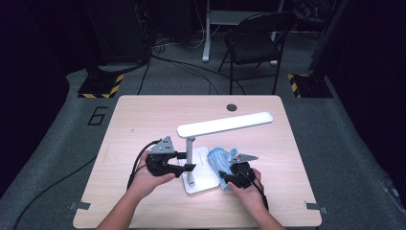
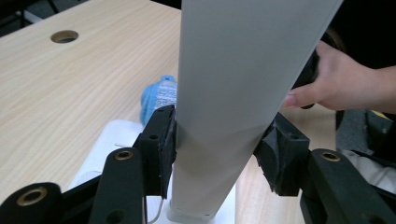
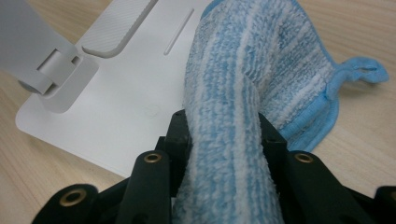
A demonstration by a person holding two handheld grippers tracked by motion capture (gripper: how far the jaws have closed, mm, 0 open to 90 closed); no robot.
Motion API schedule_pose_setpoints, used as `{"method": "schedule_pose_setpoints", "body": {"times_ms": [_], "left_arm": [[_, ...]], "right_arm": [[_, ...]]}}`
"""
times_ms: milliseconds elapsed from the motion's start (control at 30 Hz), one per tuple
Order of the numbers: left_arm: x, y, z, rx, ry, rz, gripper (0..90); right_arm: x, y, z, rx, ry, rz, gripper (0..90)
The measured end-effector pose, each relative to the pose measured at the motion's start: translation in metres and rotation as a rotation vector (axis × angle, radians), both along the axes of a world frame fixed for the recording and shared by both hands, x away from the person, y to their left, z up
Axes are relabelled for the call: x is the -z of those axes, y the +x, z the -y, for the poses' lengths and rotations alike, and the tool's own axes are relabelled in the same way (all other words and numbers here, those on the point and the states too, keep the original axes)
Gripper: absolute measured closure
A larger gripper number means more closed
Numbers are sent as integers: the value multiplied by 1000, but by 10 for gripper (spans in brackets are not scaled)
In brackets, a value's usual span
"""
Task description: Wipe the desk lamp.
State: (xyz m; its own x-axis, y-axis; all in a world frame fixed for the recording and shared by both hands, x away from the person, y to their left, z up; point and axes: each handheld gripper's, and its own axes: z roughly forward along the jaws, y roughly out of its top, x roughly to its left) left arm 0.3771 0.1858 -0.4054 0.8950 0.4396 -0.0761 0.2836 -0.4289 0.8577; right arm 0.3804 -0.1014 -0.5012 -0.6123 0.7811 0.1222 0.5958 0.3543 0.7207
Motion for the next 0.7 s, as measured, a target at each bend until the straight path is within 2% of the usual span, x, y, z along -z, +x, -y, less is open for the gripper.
{"method": "schedule_pose_setpoints", "body": {"times_ms": [133,167,333,433,600,633,667,700], "left_arm": [[0,2,5,-54,7,37,518],[1,4,6,-59,-1,34,518],[1,8,8,-55,-7,22,515],[2,8,7,-50,-8,16,513],[3,7,7,-54,-17,13,513],[3,7,7,-50,-17,10,512],[3,7,7,-49,-17,9,512],[2,8,7,-42,-6,22,513]], "right_arm": [[-4,4,5,8,8,3,649],[-6,5,7,21,10,-4,649],[-9,6,11,42,16,-4,649],[-6,4,13,26,4,-11,650],[2,4,5,29,-18,-29,653],[3,8,4,15,-23,0,654],[3,8,2,27,-21,-13,654],[4,11,2,20,-25,-4,654]]}}
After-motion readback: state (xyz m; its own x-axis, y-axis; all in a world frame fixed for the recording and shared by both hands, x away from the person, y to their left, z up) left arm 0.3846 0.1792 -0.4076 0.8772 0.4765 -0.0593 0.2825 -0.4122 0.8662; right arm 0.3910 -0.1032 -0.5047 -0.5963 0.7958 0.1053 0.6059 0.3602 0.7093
